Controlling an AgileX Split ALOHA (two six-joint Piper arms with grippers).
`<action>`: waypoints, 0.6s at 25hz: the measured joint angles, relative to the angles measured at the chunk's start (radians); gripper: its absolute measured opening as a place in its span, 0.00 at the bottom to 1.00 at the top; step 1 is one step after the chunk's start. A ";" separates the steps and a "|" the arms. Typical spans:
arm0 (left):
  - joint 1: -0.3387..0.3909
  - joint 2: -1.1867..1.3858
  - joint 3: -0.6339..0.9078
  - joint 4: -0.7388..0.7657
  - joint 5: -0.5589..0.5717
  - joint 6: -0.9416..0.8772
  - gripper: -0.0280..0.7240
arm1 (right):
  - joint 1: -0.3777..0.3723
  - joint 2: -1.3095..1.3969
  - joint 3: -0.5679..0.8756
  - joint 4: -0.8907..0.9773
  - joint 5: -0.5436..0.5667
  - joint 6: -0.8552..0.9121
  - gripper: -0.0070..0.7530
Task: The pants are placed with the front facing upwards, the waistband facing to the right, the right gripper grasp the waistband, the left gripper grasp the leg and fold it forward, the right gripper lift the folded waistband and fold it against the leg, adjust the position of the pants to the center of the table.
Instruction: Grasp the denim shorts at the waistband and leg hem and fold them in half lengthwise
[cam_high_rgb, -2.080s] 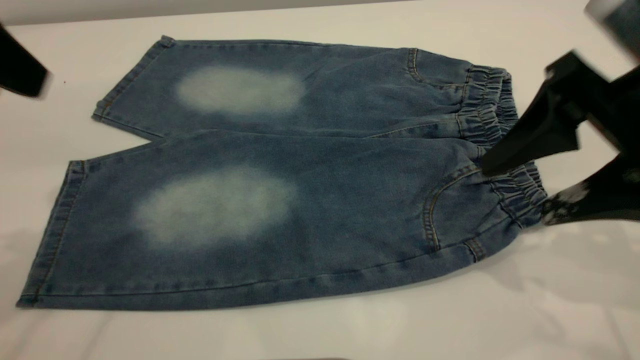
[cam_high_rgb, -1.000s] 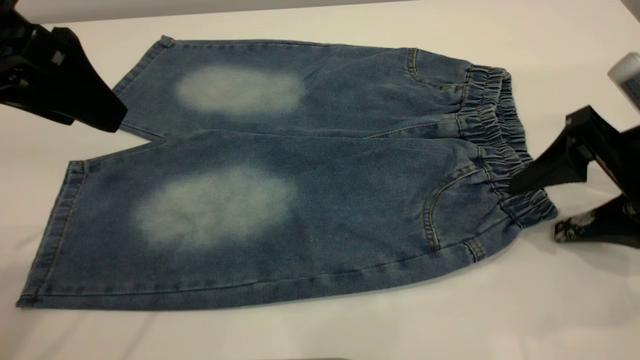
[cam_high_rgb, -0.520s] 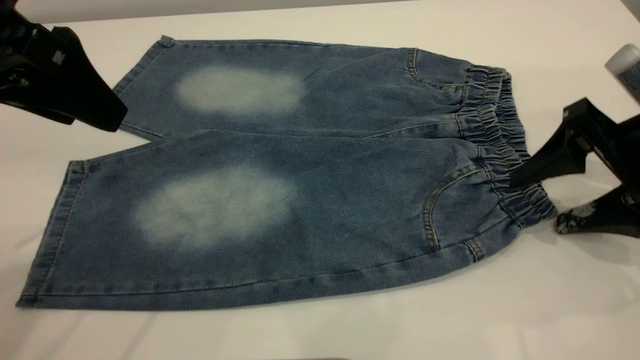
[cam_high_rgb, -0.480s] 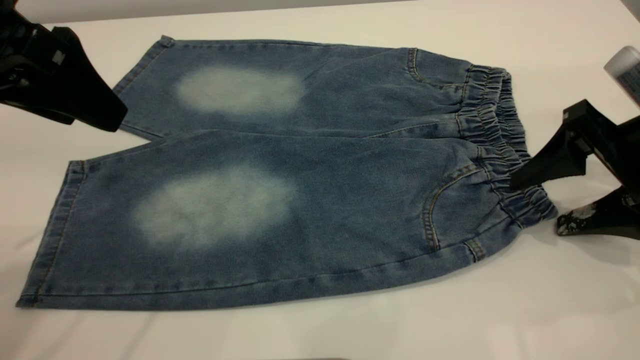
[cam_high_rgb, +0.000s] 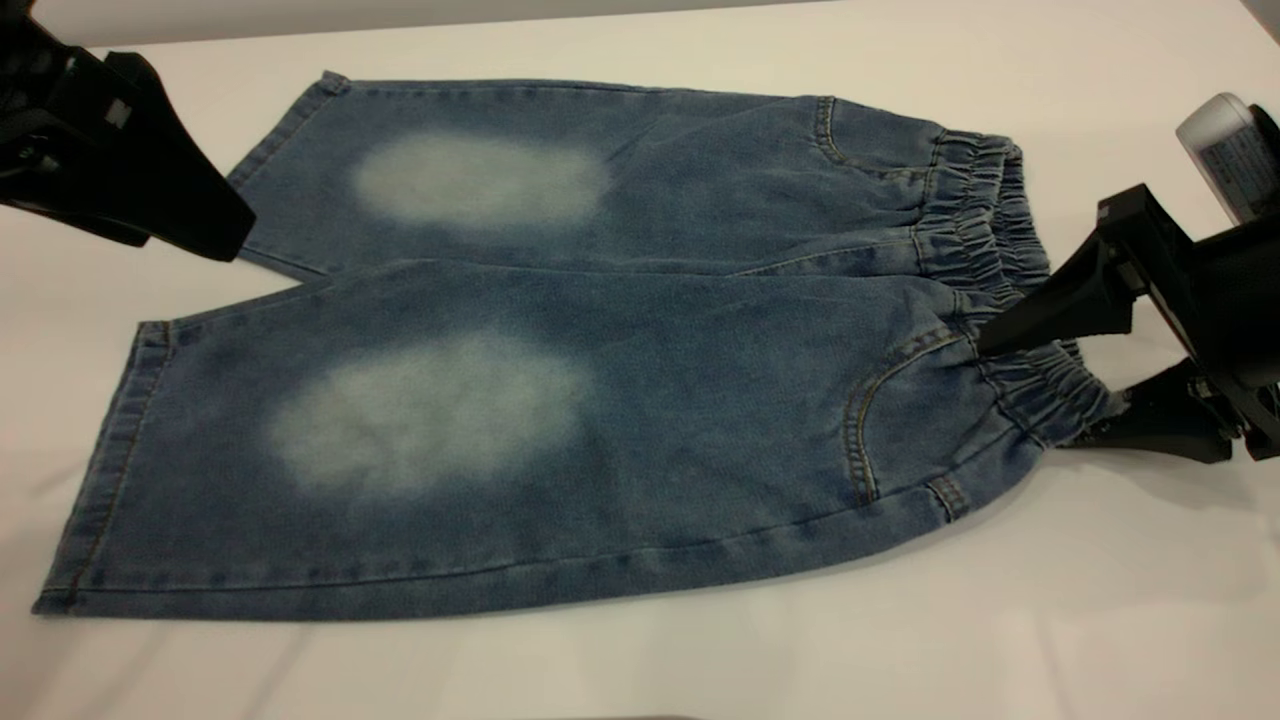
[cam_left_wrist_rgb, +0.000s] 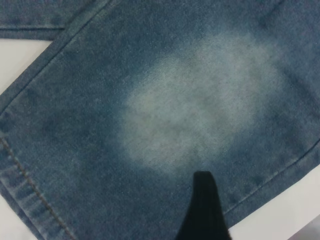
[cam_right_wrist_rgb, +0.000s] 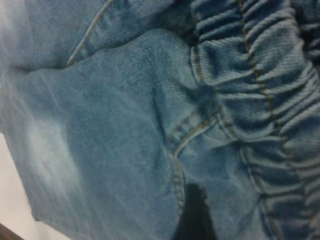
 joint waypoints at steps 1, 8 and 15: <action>0.000 0.000 0.000 0.000 0.000 0.000 0.71 | 0.000 0.001 0.000 -0.002 -0.001 0.000 0.61; 0.000 0.000 0.000 0.010 0.009 -0.001 0.71 | 0.001 0.010 0.000 -0.107 -0.020 0.041 0.27; 0.000 0.000 0.000 0.100 0.036 -0.019 0.71 | 0.001 0.010 0.000 -0.009 0.001 -0.025 0.06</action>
